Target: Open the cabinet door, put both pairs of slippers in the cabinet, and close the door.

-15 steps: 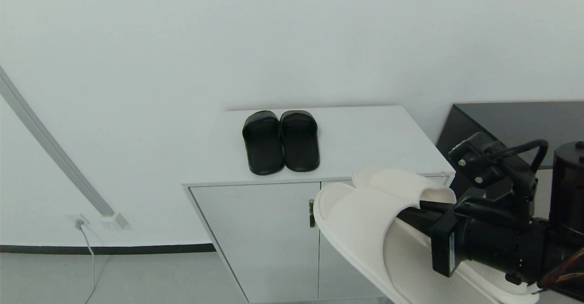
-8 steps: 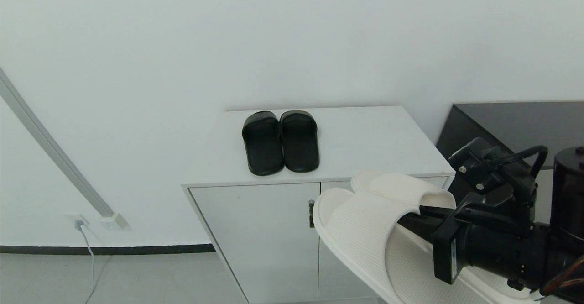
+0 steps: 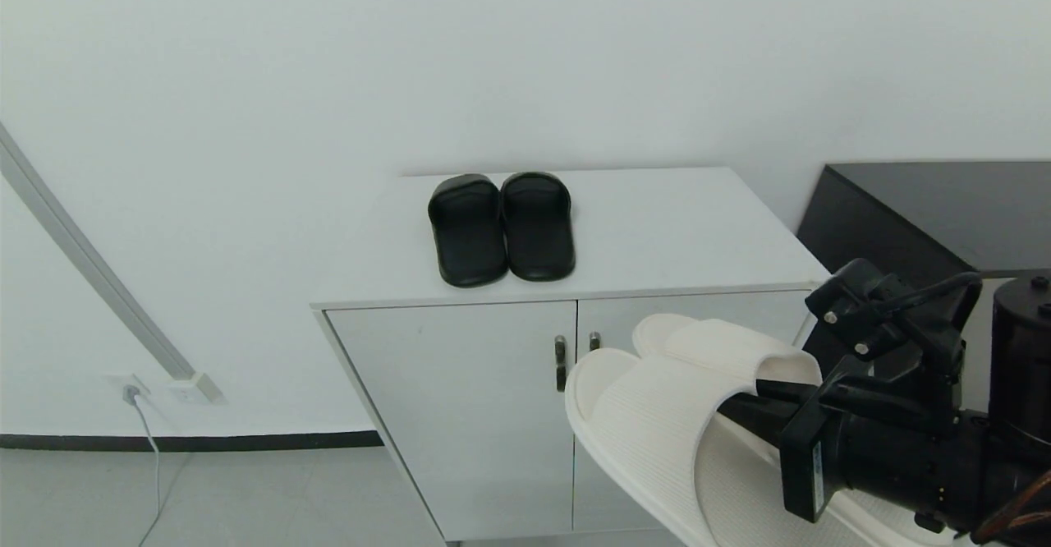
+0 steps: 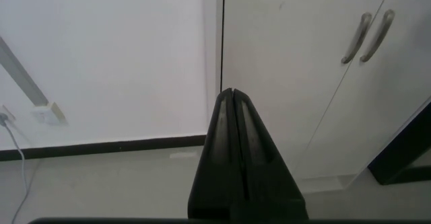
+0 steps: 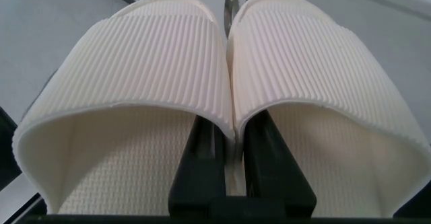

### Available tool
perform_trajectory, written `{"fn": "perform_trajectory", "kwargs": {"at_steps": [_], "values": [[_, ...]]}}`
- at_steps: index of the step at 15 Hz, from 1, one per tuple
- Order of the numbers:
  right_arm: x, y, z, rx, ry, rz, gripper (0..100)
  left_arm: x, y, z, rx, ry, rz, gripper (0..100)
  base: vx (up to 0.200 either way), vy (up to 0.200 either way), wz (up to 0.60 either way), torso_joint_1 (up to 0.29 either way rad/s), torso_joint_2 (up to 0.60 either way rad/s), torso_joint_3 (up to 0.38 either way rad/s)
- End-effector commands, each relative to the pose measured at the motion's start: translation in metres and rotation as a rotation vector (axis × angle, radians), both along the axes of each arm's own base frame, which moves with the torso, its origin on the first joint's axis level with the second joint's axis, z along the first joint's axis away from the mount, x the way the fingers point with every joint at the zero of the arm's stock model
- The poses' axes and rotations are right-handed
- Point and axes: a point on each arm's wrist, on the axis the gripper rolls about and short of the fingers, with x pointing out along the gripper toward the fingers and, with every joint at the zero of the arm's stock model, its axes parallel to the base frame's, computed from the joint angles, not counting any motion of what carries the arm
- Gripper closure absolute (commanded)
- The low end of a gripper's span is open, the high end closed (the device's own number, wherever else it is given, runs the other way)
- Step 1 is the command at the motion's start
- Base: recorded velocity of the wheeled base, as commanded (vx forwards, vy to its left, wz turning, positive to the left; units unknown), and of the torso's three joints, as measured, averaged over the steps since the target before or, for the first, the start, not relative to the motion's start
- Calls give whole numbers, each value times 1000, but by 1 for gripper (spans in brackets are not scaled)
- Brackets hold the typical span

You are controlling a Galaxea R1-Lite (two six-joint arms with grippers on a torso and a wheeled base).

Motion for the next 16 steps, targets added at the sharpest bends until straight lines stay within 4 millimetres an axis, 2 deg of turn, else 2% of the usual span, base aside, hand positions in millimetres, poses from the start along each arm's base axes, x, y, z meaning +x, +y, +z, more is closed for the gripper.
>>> {"fn": "perform_trajectory", "kwargs": {"at_steps": [1,2,16], "values": [[-1,0,-1,-4,2,5,100,0,0,0,-1,1,-1,100,0,0,0,-212,535,315],[-4,-1,-1,-3,1,10,100,0,0,0,-2,1,-1,0,0,0,0,-227,530,310],[-8,-4,-9,-50,-7,30,100,0,0,0,-2,1,0,0,0,0,0,-170,493,324]]}}
